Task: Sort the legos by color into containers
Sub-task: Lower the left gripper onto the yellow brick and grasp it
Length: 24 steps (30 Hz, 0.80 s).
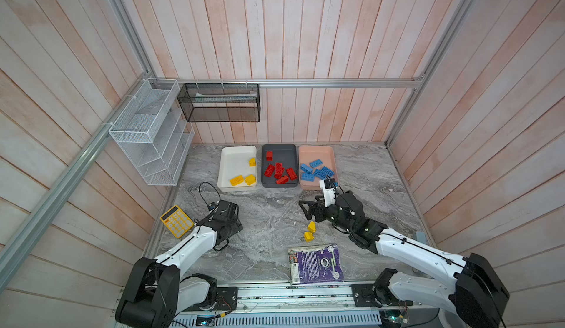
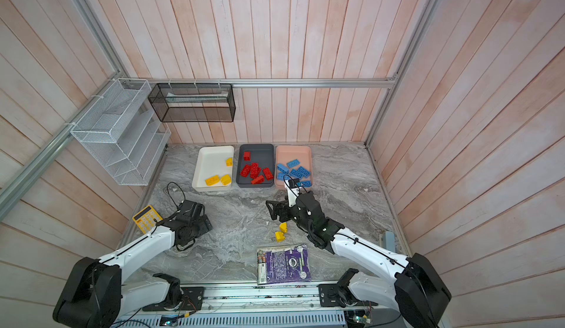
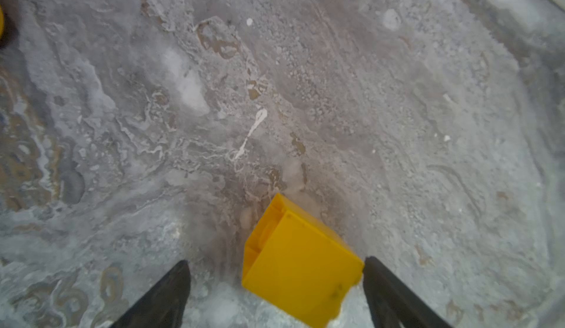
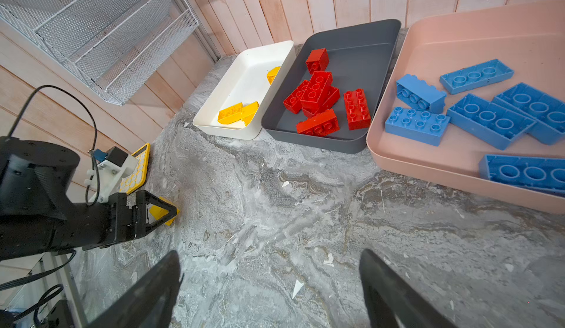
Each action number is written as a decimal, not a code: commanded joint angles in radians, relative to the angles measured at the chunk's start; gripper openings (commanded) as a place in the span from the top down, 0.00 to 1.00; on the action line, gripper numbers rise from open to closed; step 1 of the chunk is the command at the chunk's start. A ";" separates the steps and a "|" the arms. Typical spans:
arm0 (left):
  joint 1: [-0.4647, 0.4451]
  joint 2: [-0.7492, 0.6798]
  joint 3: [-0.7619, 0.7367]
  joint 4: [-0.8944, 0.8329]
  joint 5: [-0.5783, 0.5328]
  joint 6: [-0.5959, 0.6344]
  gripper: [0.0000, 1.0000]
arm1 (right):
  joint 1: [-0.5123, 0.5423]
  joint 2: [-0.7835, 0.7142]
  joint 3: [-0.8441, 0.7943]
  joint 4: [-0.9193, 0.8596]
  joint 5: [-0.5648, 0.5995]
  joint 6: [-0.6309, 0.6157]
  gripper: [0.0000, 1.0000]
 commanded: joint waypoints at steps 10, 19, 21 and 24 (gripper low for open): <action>0.004 0.120 0.121 0.084 -0.075 0.090 0.25 | -0.003 -0.033 -0.014 0.008 0.024 0.000 0.09; -0.089 0.088 0.072 0.071 -0.033 0.050 0.26 | -0.002 -0.033 -0.017 0.010 0.020 0.004 0.09; -0.099 0.083 0.049 0.076 -0.012 0.031 0.27 | -0.001 -0.033 -0.017 0.010 0.020 0.004 0.09; -0.112 0.074 0.027 0.076 -0.001 0.014 0.28 | -0.001 -0.033 -0.019 0.010 0.020 0.003 0.09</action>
